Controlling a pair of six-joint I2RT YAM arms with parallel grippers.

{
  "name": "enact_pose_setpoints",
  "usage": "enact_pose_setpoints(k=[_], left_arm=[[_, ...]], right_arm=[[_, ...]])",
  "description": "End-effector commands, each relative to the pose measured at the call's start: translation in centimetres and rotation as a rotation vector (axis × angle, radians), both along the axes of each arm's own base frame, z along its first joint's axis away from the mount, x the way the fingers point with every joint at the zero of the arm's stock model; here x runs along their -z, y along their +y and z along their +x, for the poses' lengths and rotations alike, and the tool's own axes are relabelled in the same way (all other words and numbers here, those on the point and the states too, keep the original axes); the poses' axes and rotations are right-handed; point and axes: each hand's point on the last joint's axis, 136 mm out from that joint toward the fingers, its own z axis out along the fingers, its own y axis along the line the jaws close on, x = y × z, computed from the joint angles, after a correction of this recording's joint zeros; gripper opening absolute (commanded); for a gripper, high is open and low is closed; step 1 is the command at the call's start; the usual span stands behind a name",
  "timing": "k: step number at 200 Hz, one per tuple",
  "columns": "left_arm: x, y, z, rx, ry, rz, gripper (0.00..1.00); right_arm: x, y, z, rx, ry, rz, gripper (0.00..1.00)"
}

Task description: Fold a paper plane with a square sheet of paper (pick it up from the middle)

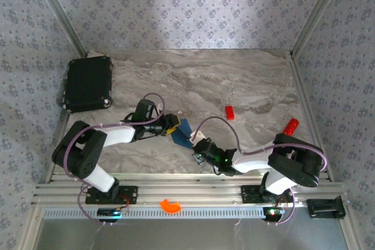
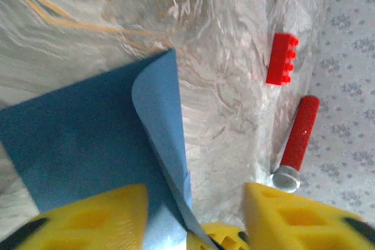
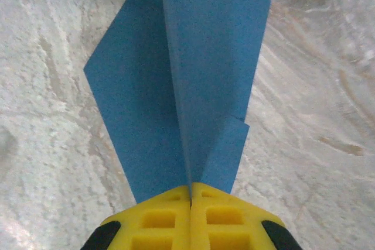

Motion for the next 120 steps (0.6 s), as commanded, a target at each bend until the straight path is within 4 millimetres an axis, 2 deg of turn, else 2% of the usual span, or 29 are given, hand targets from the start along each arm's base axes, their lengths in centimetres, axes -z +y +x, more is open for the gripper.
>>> enact_pose_setpoints(k=[1, 22, 47, 120], left_arm=[[-0.4, 2.2, 0.3, -0.067, -0.029, 0.063, 0.57], [-0.5, 3.9, 0.1, -0.113, -0.041, 0.116, 0.64], [-0.9, 5.2, -0.1, -0.149, -0.053, 0.133, 0.65], [-0.9, 5.5, -0.5, -0.153, -0.050, 0.122, 0.65]], right_arm=[[-0.7, 1.5, -0.7, -0.044, 0.135, 0.149, 0.00], [-0.9, 1.8, -0.2, -0.027, 0.221, 0.228, 0.00], [-1.0, 1.7, 0.2, -0.005, 0.277, 0.278, 0.00], [-0.3, 1.8, 0.9, 0.024, 0.360, 0.327, 0.00]])
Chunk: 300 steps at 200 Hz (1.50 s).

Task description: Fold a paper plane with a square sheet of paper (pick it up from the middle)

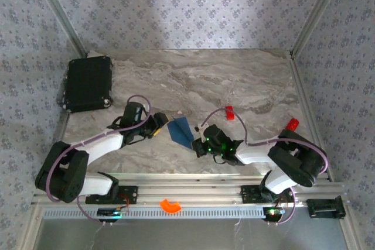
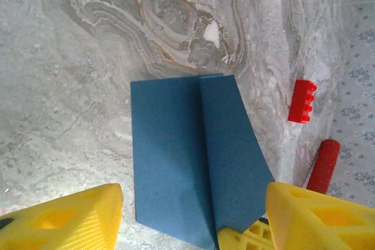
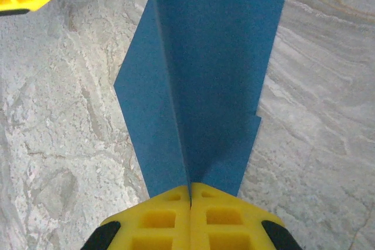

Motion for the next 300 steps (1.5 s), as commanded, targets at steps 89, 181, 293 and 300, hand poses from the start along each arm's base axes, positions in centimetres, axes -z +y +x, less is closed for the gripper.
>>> enact_pose_setpoints(k=[89, 181, 293, 300], left_arm=[[-0.6, -0.9, -0.3, 0.023, -0.025, -0.034, 0.31], [-0.8, -6.8, -0.7, 0.183, -0.054, -0.097, 0.08], [1.5, -7.7, -0.3, 0.196, -0.005, -0.079, 0.07], [1.6, -7.7, -0.3, 0.197, -0.004, -0.077, 0.07]], right_arm=[[2.7, 2.0, -0.8, 0.019, 0.116, 0.004, 0.00], [2.9, 1.1, -1.3, 0.050, 0.136, 0.061, 0.02], [2.4, 1.6, -1.0, 0.040, 0.147, 0.082, 0.02], [2.4, 1.6, -1.1, 0.040, 0.149, 0.083, 0.01]])
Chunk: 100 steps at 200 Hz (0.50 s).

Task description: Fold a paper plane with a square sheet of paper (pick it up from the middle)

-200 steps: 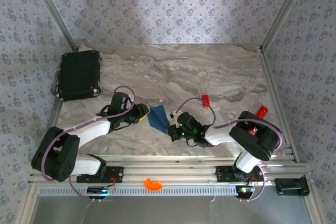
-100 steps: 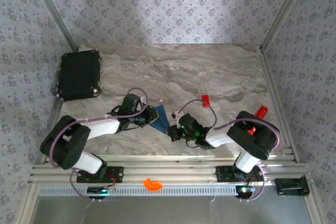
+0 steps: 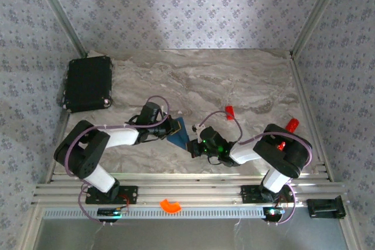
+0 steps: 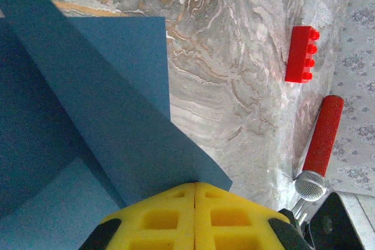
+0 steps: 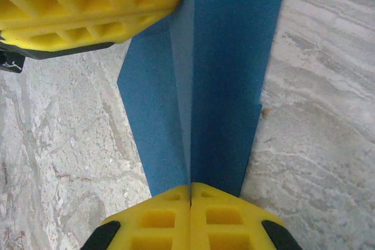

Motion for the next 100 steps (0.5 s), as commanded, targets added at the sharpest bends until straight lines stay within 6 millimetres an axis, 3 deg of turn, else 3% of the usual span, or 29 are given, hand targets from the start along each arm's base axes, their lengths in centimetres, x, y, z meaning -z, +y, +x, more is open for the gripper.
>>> enact_pose_setpoints(k=[1, 100], left_arm=[[-0.4, -0.7, 0.2, 0.017, -0.009, -0.023, 0.06], [0.6, -0.6, -0.5, 0.009, 0.010, -0.018, 0.05]], right_arm=[[1.4, -0.7, -0.7, -0.004, 0.052, -0.035, 0.01], [1.9, -1.0, -0.7, 0.029, 0.086, 0.000, 0.00]])
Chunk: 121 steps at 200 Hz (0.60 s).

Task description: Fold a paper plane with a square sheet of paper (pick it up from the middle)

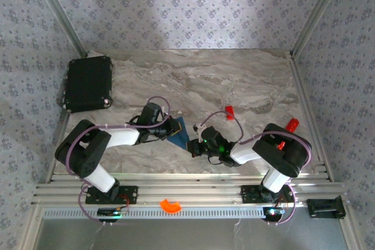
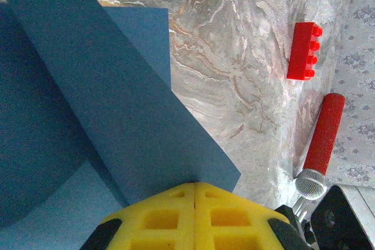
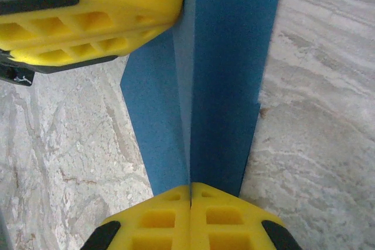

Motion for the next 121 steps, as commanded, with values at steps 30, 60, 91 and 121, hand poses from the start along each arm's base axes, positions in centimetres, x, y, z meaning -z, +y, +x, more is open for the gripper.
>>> enact_pose_setpoints(k=[30, 60, 91, 121], left_arm=[[1.0, -0.3, -0.1, -0.004, 0.012, 0.000, 0.05], [1.5, -0.3, 0.0, -0.013, 0.021, 0.004, 0.05], [1.8, -0.1, 0.1, -0.022, 0.021, 0.013, 0.05], [2.1, 0.0, 0.1, -0.029, 0.028, 0.022, 0.05]], right_arm=[[2.0, -1.1, -0.8, 0.012, 0.065, -0.040, 0.00], [2.0, -1.1, -0.8, 0.010, 0.069, -0.043, 0.00], [2.0, -1.0, -0.8, 0.005, 0.072, -0.050, 0.00], [2.0, -1.1, -0.8, 0.004, 0.080, -0.062, 0.00]])
